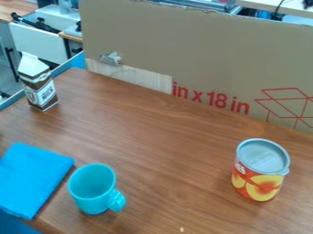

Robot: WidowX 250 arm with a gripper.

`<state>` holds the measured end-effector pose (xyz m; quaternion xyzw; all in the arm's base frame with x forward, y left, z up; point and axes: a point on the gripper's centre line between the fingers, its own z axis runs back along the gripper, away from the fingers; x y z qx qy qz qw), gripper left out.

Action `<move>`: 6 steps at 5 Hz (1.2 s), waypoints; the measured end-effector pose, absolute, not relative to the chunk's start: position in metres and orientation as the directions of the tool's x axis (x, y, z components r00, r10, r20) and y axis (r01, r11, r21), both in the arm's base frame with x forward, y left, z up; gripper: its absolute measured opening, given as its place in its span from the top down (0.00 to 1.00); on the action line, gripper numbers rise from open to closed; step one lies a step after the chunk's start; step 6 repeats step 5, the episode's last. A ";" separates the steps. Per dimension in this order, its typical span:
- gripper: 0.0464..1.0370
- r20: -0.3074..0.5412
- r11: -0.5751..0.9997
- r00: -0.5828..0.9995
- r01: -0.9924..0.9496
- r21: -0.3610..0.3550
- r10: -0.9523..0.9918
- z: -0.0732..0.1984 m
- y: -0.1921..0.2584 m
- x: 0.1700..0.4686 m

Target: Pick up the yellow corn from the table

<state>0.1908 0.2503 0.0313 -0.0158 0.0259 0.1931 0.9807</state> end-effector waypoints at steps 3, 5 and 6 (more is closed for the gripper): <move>0.04 0.011 0.977 0.977 -0.211 0.002 0.211 0.131 0.233 0.244; 0.04 0.015 0.999 1.000 0.027 0.035 -0.027 0.140 0.202 0.288; 0.04 0.015 0.999 1.000 0.027 0.035 -0.027 0.140 0.202 0.288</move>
